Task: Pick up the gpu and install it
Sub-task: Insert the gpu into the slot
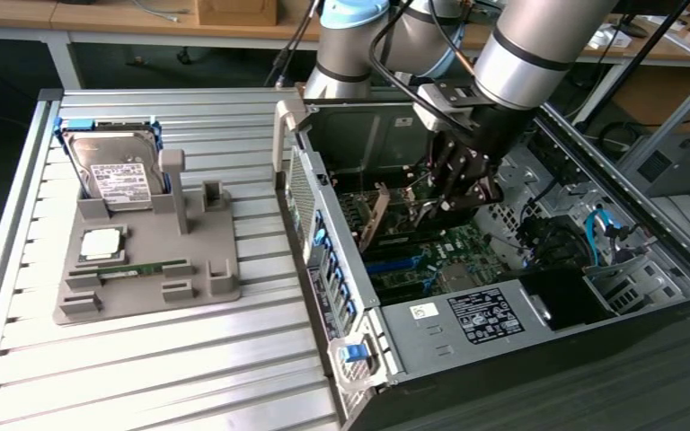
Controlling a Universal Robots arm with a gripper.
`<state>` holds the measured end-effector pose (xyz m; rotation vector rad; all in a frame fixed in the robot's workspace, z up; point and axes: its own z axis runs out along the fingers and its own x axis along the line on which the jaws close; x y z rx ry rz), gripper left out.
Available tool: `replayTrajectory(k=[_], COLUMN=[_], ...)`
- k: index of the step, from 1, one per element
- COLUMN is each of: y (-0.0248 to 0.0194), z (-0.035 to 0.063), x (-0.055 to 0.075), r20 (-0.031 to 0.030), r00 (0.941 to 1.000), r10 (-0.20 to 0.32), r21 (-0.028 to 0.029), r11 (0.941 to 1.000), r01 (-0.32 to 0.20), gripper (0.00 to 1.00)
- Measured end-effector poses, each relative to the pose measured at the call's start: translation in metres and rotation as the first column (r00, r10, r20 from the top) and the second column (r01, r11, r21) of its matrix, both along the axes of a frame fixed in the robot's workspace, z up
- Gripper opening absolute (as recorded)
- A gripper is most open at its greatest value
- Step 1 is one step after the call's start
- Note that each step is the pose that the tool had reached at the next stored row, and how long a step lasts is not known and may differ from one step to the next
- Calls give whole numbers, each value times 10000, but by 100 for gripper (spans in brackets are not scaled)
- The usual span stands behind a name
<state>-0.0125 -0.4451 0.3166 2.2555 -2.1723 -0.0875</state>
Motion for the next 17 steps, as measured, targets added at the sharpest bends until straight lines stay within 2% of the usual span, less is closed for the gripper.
replayTrajectory(k=[17], y=[-61], z=[-12], x=[-66], r20=[0], r00=[10000], r10=[1], r21=[1], r11=[10000], r01=[-1], gripper=[27])
